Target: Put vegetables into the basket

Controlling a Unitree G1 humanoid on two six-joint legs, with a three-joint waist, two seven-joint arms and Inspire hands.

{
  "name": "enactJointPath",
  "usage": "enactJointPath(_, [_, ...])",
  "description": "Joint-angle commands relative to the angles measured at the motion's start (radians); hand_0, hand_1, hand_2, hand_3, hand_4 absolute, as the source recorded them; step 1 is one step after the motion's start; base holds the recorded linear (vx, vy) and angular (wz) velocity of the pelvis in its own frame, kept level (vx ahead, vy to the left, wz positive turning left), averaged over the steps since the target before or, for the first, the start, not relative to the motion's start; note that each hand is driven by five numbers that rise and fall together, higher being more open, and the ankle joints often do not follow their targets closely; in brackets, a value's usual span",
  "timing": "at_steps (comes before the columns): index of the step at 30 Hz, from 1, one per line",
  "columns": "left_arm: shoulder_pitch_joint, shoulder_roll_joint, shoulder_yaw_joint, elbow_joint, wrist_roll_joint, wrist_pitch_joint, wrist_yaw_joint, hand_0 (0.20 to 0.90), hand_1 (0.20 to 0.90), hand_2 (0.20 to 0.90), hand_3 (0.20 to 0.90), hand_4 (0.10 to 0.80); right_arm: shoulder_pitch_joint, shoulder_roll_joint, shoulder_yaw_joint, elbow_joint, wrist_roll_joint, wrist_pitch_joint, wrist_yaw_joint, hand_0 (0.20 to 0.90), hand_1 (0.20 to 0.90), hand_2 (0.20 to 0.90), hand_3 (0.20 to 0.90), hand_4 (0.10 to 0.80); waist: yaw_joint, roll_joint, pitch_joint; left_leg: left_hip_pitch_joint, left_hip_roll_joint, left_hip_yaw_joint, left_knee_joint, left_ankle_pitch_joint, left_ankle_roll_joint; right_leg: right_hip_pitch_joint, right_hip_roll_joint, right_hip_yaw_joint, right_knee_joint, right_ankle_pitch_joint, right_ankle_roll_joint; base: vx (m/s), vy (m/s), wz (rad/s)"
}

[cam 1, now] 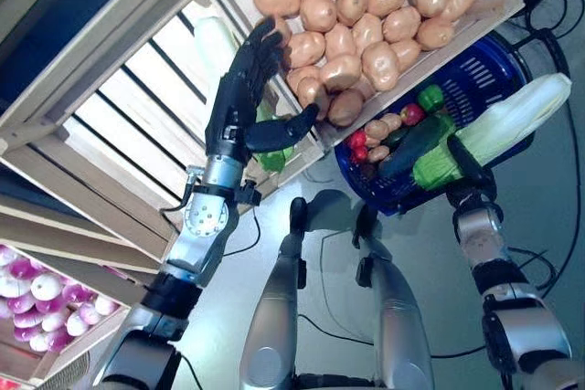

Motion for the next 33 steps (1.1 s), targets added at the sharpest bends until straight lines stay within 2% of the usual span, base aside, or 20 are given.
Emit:
enactJointPath(1, [-0.099, -0.039, 0.013, -0.1, 0.072, -0.148, 0.026, 0.9, 0.9, 0.9, 0.9, 0.8, -0.065, -0.065, 0.018, -0.091, 0.034, -0.071, 0.025, 0.3, 0.3, 0.3, 0.3, 0.4, 0.006, 0.007, -0.004, -0.12, -0.049, -0.028, 0.09, 0.006, -0.025, 0.003, -0.047, 0.014, 0.002, 0.033, 0.066, -0.009, 0.024, 0.19])
enactJointPath(10, [-0.15, -0.033, 0.007, -0.074, 0.11, -0.159, 0.064, 0.9, 0.9, 0.9, 0.9, 0.8, -0.153, -0.054, 0.058, 0.002, -0.031, -0.02, -0.002, 0.3, 0.3, 0.3, 0.3, 0.4, 0.023, 0.029, -0.004, -0.177, -0.073, -0.043, 0.112, 0.004, -0.017, -0.066, -0.056, 0.017, 0.024, 0.038, 0.064, -0.006, 0.007, 0.07])
enactJointPath(12, [-0.148, -0.026, 0.011, -0.074, 0.13, -0.171, 0.08, 0.9, 0.9, 0.9, 0.9, 0.8, -0.17, -0.055, 0.052, 0.053, -0.063, 0.017, -0.07, 0.3, 0.3, 0.3, 0.3, 0.4, 0.027, 0.034, -0.004, -0.178, -0.073, -0.043, 0.112, 0.002, -0.017, -0.07, -0.057, 0.015, 0.025, 0.038, 0.062, 0.019, 0.015, 0.06])
enactJointPath(16, [-0.143, -0.021, 0.026, -0.101, 0.156, -0.16, 0.098, 0.9, 0.9, 0.9, 0.9, 0.8, -0.183, -0.064, 0.035, 0.127, 0.003, 0.091, -0.153, 0.3, 0.3, 0.3, 0.3, 0.4, 0.035, 0.036, -0.004, -0.167, -0.075, -0.043, 0.092, 0.005, -0.014, -0.063, -0.048, 0.012, 0.013, 0.041, 0.059, 0.028, 0.006, 0.03])
enactJointPath(19, [-0.146, -0.009, 0.031, -0.108, 0.187, -0.158, 0.125, 0.9, 0.9, 0.9, 0.9, 0.8, -0.188, -0.057, 0.026, 0.138, 0.06, 0.098, -0.183, 0.3, 0.3, 0.3, 0.3, 0.4, 0.039, 0.037, -0.004, -0.164, -0.078, -0.046, 0.085, 0.008, -0.013, -0.061, -0.044, 0.008, 0.01, 0.044, 0.058, 0.02, -0.019, 0.0])
enactJointPath(22, [-0.138, 0.007, 0.045, -0.12, 0.228, -0.158, 0.165, 0.9, 0.9, 0.9, 0.9, 0.8, -0.17, -0.04, 0.011, 0.116, 0.144, 0.079, -0.161, 0.3, 0.3, 0.3, 0.3, 0.4, 0.041, 0.037, -0.004, -0.159, -0.081, -0.048, 0.088, 0.004, -0.012, -0.057, -0.042, 0.005, 0.012, 0.042, 0.055, 0.026, -0.011, 0.0])
enactJointPath(23, [-0.132, 0.013, 0.051, -0.126, 0.241, -0.163, 0.172, 0.9, 0.9, 0.9, 0.9, 0.8, -0.156, -0.029, 0.005, 0.1, 0.155, 0.07, -0.154, 0.373, 0.373, 0.373, 0.373, 0.449, 0.04, 0.037, -0.004, -0.155, -0.082, -0.051, 0.089, 0.002, -0.012, -0.054, -0.04, 0.005, 0.014, 0.04, 0.054, 0.054, -0.007, 0.02])
enactJointPath(24, [-0.125, 0.019, 0.056, -0.13, 0.266, -0.163, 0.18, 0.9, 0.9, 0.9, 0.9, 0.8, -0.147, -0.021, 0.001, 0.088, 0.146, 0.071, -0.148, 0.5, 0.5, 0.5, 0.5, 0.533, 0.039, 0.037, -0.004, -0.15, -0.082, -0.052, 0.089, 0.0, -0.012, -0.049, -0.038, 0.005, 0.014, 0.038, 0.054, 0.048, 0.015, 0.04])
enactJointPath(25, [-0.115, 0.029, 0.067, -0.137, 0.312, -0.162, 0.203, 0.9, 0.9, 0.9, 0.9, 0.8, -0.134, -0.019, 0.002, 0.064, 0.143, 0.081, -0.153, 0.9, 0.9, 0.9, 0.9, 0.8, 0.039, 0.037, -0.004, -0.144, -0.082, -0.05, 0.086, -0.001, -0.012, -0.043, -0.036, 0.005, 0.009, 0.038, 0.053, 0.032, 0.027, 0.04])
enactJointPath(27, [-0.104, 0.048, 0.078, -0.15, 0.347, -0.156, 0.224, 0.9, 0.9, 0.9, 0.9, 0.8, -0.119, -0.025, 0.003, 0.042, 0.154, 0.077, -0.148, 0.9, 0.9, 0.9, 0.9, 0.8, 0.04, 0.036, -0.004, -0.139, -0.079, -0.046, 0.081, 0.0, -0.012, -0.037, -0.035, 0.003, 0.005, 0.037, 0.052, 0.0, 0.0, 0.0])
enactJointPath(33, [-0.015, 0.182, 0.169, -0.184, 0.583, -0.092, 0.319, 0.9, 0.9, 0.9, 0.9, 0.8, 0.037, -0.067, -0.042, -0.059, 0.15, 0.036, -0.112, 0.9, 0.9, 0.9, 0.9, 0.8, 0.039, 0.028, -0.004, -0.119, -0.074, -0.045, 0.07, 0.003, -0.014, -0.014, -0.035, -0.004, -0.004, 0.037, 0.052, 0.005, -0.002, 0.0])
